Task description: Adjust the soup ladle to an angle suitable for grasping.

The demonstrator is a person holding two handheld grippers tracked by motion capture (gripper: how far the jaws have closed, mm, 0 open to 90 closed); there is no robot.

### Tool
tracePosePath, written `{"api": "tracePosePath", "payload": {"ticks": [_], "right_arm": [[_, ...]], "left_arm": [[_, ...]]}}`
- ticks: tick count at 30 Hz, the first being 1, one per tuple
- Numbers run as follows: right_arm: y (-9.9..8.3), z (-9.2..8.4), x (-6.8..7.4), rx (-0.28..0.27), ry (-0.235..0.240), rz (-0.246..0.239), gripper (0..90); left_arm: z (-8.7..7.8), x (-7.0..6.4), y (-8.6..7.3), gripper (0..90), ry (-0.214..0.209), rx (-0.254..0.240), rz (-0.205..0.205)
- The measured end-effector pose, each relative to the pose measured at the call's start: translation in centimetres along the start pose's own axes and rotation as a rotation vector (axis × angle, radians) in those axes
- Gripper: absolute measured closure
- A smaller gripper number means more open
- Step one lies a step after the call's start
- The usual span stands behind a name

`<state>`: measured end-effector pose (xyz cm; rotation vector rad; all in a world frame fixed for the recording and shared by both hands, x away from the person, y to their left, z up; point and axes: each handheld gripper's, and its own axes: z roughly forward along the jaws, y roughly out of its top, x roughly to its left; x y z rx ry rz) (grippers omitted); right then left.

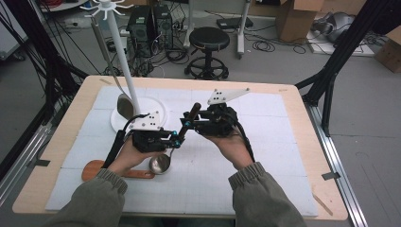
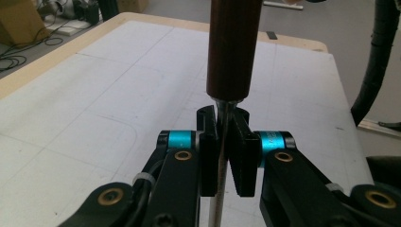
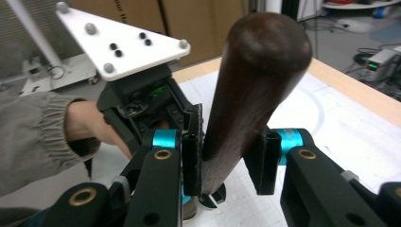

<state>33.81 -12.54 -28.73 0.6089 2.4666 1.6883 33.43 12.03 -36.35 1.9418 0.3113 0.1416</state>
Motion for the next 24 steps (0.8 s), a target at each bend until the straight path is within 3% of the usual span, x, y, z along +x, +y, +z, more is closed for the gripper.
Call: {"api": "tracePosePath", "payload": {"ticks": [2,6,15,21,24], "right_arm": [[0.3,0.0,0.0,0.003,0.042,-0.011,72.7],[0.9,0.0,0.4,0.005,0.07,-0.061,73.0],[1.9,0.2,1.1,0.008,0.15,-0.152,73.1],[2.2,0.5,1.5,0.006,0.206,-0.167,73.1],[2.2,0.6,1.5,0.002,0.214,-0.174,73.0]], "left_arm": [[-0.4,0.1,0.2,79.0,-0.002,-0.022,-0.018],[-1.2,-0.1,0.6,70.4,-0.02,-0.064,-0.029],[-2.2,-0.4,1.3,58.0,-0.121,-0.122,-0.046],[-2.5,-0.9,2.0,60.7,-0.144,-0.149,-0.027],[-2.7,-0.9,2.0,69.3,-0.13,-0.152,-0.019]]}}
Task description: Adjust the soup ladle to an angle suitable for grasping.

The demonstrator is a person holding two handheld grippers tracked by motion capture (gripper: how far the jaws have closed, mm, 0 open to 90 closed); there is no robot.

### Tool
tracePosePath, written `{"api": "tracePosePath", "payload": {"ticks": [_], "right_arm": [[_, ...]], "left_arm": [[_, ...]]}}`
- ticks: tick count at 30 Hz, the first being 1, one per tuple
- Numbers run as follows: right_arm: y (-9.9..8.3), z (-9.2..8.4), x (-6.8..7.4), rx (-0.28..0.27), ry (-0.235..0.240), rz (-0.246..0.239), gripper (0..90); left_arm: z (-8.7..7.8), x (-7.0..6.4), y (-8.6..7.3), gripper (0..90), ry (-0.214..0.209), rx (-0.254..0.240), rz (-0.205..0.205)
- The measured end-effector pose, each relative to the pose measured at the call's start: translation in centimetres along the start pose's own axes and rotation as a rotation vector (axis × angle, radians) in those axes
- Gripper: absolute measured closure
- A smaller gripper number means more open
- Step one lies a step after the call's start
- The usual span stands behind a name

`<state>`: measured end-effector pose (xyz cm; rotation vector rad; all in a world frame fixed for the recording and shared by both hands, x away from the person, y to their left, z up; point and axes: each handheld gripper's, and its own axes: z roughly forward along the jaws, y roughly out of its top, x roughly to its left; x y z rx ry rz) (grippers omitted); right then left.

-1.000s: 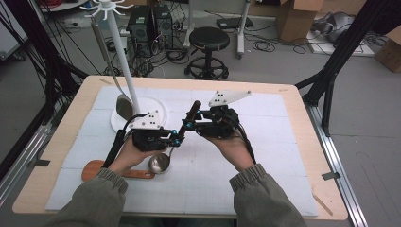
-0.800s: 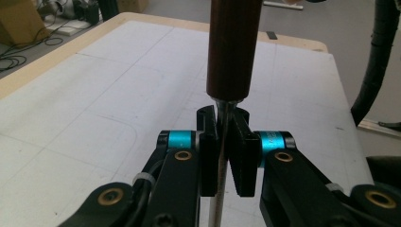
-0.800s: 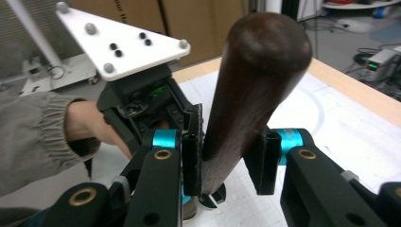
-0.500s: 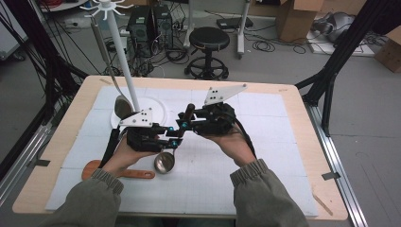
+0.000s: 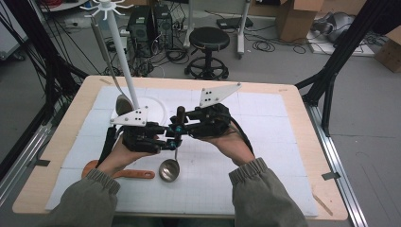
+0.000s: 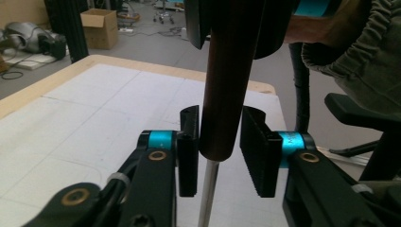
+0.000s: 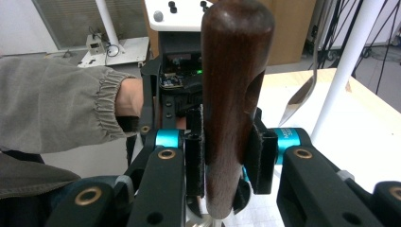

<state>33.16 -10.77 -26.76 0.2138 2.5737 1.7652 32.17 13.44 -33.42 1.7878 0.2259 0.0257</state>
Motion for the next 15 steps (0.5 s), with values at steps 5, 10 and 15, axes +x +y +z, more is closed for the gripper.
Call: {"api": "tracePosePath", "payload": {"ticks": [5,10,15], "right_arm": [[0.0,0.2,0.3,-0.011,-0.026,0.013,70.1],[-0.3,0.2,0.5,-0.025,-0.119,0.034,63.1],[-0.3,0.2,1.3,-0.047,-0.182,0.04,65.7]], "left_arm": [[-0.1,-0.2,0.1,72.5,0.025,0.005,0.001],[-0.1,-0.4,0.2,73.3,0.085,0.01,0.004],[0.0,-0.7,0.3,73.5,0.132,0.013,0.002]]}}
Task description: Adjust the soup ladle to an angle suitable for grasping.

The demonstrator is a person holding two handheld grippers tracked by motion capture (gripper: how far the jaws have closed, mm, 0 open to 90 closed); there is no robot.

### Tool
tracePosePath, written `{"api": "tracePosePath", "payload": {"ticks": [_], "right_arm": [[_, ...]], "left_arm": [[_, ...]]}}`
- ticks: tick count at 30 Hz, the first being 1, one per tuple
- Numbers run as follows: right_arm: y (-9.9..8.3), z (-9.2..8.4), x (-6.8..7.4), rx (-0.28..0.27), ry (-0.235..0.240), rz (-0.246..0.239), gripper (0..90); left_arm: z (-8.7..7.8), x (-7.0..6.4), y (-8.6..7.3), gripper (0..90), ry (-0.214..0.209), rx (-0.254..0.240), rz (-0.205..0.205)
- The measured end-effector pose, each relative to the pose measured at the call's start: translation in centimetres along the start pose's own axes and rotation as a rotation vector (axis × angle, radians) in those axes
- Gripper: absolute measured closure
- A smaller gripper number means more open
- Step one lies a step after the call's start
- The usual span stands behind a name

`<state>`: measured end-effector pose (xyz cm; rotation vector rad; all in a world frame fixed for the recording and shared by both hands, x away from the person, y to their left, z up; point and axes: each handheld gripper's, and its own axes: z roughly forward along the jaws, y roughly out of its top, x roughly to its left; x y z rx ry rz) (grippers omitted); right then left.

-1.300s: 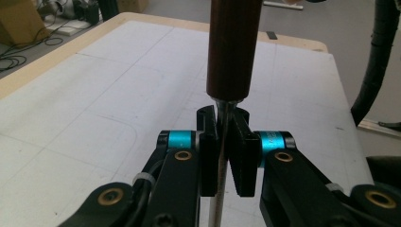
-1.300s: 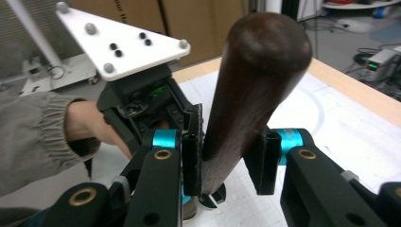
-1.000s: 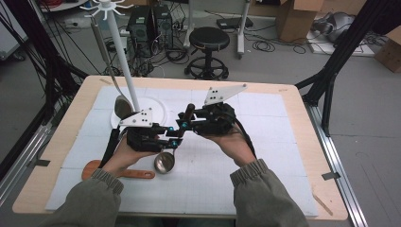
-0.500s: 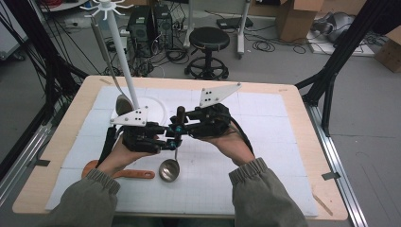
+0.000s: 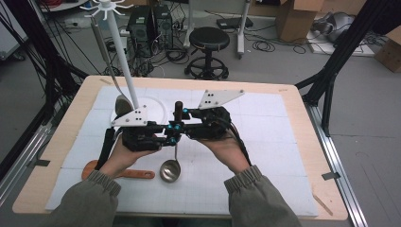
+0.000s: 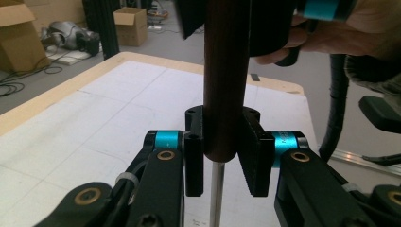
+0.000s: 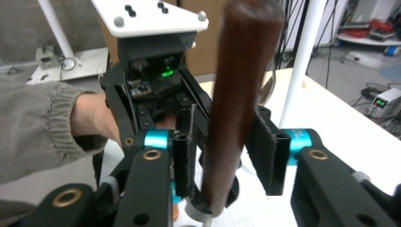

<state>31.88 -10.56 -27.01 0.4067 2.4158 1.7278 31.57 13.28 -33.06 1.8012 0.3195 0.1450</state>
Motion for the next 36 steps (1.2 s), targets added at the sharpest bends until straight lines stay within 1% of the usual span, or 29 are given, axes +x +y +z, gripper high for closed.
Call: {"api": "tracePosePath", "payload": {"ticks": [2,3,4,5,7,9,11,13,17,18,19,20,21,22,24,25,26,27,28,30,31,33,34,35,36], "right_arm": [[0.1,0.0,0.3,0.011,-0.03,-0.009,70.8],[0.1,0.0,0.3,0.005,-0.024,-0.008,71.5],[0.1,0.0,0.2,0.001,-0.014,0.0,72.2],[0.2,0.0,0.1,-0.005,0.012,0.006,72.7],[0.3,0.0,0.0,-0.015,0.051,-0.012,72.9],[0.5,0.0,-0.1,-0.017,0.098,-0.041,73.0],[0.7,-0.1,-0.1,-0.006,0.137,-0.052,73.0],[0.9,-0.1,-0.2,-0.005,0.161,-0.059,73.1],[0.9,0.1,-0.3,-0.007,0.186,-0.063,73.1],[0.9,0.1,-0.3,-0.007,0.191,-0.061,73.1],[0.9,0.2,-0.3,-0.007,0.195,-0.061,73.1],[0.9,0.3,-0.2,-0.009,0.201,-0.061,73.1],[0.9,0.3,-0.2,-0.006,0.196,-0.059,72.9],[0.9,0.3,-0.2,-0.009,0.192,-0.057,72.7],[0.8,0.4,-0.2,-0.016,0.164,-0.049,72.0],[0.8,0.4,-0.1,-0.018,0.154,-0.04,71.2],[0.7,0.4,-0.1,-0.025,0.131,-0.033,67.8],[0.7,0.4,0.0,-0.035,0.107,-0.03,66.9],[0.7,0.5,0.1,-0.034,0.093,-0.026,66.5],[0.7,0.5,0.3,-0.033,0.06,-0.026,65.6],[0.7,0.5,0.5,-0.032,0.046,-0.024,67.4],[0.8,0.5,0.8,-0.024,0.011,-0.035,71.6],[0.8,0.4,0.8,-0.024,0.011,-0.036,71.9],[0.8,0.4,0.8,-0.023,0.02,-0.033,72.3],[0.8,0.4,0.8,-0.025,0.03,-0.034,72.6]], "left_arm": [[0.0,-0.1,0.0,73.5,-0.001,-0.001,0.008],[-0.1,-0.1,0.1,73.5,-0.005,-0.002,0.006],[-0.1,-0.1,0.1,73.4,-0.014,-0.007,0.005],[-0.2,0.0,0.1,72.9,-0.023,-0.011,-0.005],[-0.5,0.2,0.1,70.8,-0.062,-0.034,-0.036],[-0.8,0.3,0.2,67.2,-0.084,-0.055,-0.041],[-1.0,0.4,0.3,64.3,-0.106,-0.056,-0.045],[-1.2,0.4,0.3,63.7,-0.122,-0.054,-0.049],[-1.2,0.3,0.3,63.8,-0.161,-0.063,-0.054],[-1.2,0.2,0.3,65.2,-0.16,-0.061,-0.048],[-1.2,0.1,0.3,69.1,-0.149,-0.055,-0.039],[-1.2,0.1,0.4,70.9,-0.147,-0.055,-0.035],[-1.2,0.1,0.4,71.6,-0.142,-0.055,-0.033],[-1.2,0.0,0.4,72.0,-0.127,-0.052,-0.035],[-1.3,0.0,0.4,72.6,-0.106,-0.047,-0.031],[-1.3,-0.1,0.5,73.0,-0.084,-0.041,-0.027],[-1.2,-0.2,0.5,73.4,-0.068,-0.032,-0.028],[-1.2,-0.2,0.5,73.5,-0.059,-0.027,-0.029],[-1.2,-0.2,0.5,73.6,-0.046,-0.024,-0.025],[-1.1,-0.5,0.6,73.7,0.0,-0.02,-0.008],[-1.1,-0.7,0.6,73.7,0.019,-0.019,0.002],[-1.0,-0.8,0.7,73.6,0.024,-0.018,0.005],[-1.0,-0.9,0.7,73.6,0.019,-0.019,0.003],[-1.0,-0.9,0.7,73.6,0.013,-0.02,0.001],[-1.1,-0.8,0.7,73.4,-0.008,-0.026,-0.006]]}}
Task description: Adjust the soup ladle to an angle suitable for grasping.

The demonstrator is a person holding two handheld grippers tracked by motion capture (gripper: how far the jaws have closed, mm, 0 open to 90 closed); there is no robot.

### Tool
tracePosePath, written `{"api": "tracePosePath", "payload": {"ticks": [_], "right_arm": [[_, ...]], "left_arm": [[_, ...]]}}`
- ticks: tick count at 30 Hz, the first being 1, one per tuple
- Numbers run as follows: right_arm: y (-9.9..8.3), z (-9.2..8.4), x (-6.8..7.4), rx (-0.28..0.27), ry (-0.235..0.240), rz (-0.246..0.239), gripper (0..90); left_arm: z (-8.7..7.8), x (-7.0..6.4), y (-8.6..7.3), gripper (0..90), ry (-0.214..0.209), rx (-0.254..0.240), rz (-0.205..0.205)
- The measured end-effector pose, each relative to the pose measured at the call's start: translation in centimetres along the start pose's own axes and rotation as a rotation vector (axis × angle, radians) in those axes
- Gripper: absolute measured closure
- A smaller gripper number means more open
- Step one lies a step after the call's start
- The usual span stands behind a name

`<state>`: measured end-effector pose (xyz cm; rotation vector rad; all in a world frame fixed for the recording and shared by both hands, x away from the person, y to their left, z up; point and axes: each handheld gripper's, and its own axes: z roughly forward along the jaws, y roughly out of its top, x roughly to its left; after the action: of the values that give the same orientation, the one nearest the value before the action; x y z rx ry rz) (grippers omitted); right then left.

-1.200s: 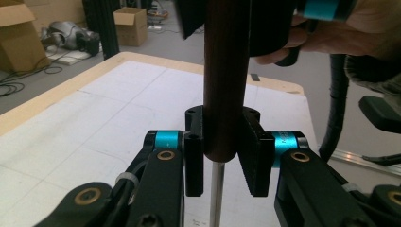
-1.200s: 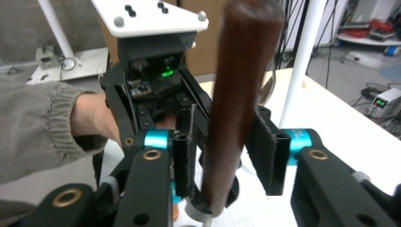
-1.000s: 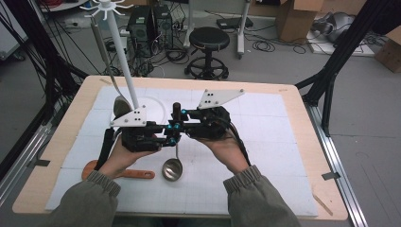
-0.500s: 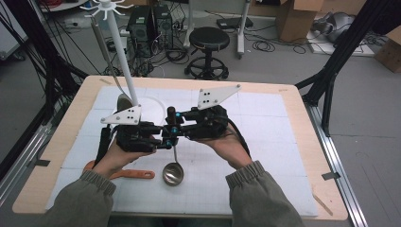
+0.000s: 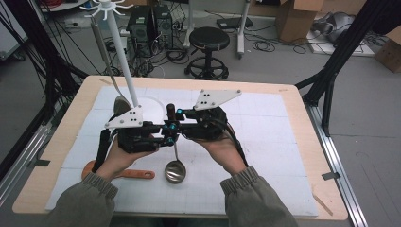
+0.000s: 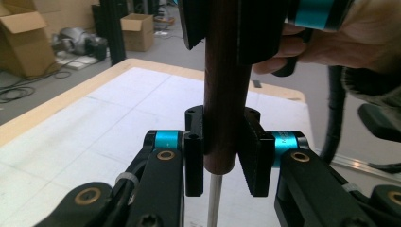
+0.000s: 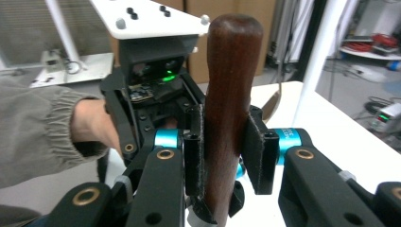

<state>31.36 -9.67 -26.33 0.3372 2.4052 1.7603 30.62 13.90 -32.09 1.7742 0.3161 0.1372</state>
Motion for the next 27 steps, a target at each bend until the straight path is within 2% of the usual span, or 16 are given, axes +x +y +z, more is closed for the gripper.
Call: {"api": "tracePosePath", "payload": {"ticks": [4,8,10,13,14,16,18,21,23,27], "right_arm": [[0.13,-0.1,-0.28,-0.002,0.092,-0.026,73.0],[0.02,-0.11,-0.55,-0.001,0.161,-0.033,73.1],[-0.04,-0.06,-0.66,-0.018,0.187,-0.02,73.1],[-0.07,0.02,-0.55,-0.023,0.181,-0.019,72.9],[-0.08,0.04,-0.56,-0.023,0.175,-0.021,72.3],[-0.11,0.09,-0.51,-0.026,0.132,-0.018,68.9],[-0.09,0.01,-0.49,-0.037,0.098,-0.006,64.9],[0.01,-0.01,-0.12,-0.03,0.053,-0.02,69.0],[0.06,-0.08,-0.1,-0.032,0.051,-0.023,71.6],[0.22,-0.05,-0.24,-0.035,0.118,-0.038,72.8]], "left_arm": [[-0.48,0.36,0.1,67.5,-0.09,-0.039,-0.035],[-0.82,0.47,0.16,65.4,-0.131,-0.052,-0.04],[-0.86,0.34,0.15,70.2,-0.133,-0.048,-0.035],[-0.92,0.17,0.22,72.1,-0.108,-0.047,-0.015],[-0.89,0.07,0.24,72.3,-0.086,-0.046,-0.015],[-0.71,-0.15,0.23,73.1,-0.043,-0.032,-0.006],[-0.54,-0.26,0.18,73.4,-0.018,-0.026,-0.006],[-0.46,-0.34,0.23,73.4,0.005,-0.029,-0.001],[-0.47,-0.35,0.26,73.0,-0.008,-0.033,-0.004],[-0.82,0.08,0.33,68.0,-0.072,-0.055,-0.043]]}}
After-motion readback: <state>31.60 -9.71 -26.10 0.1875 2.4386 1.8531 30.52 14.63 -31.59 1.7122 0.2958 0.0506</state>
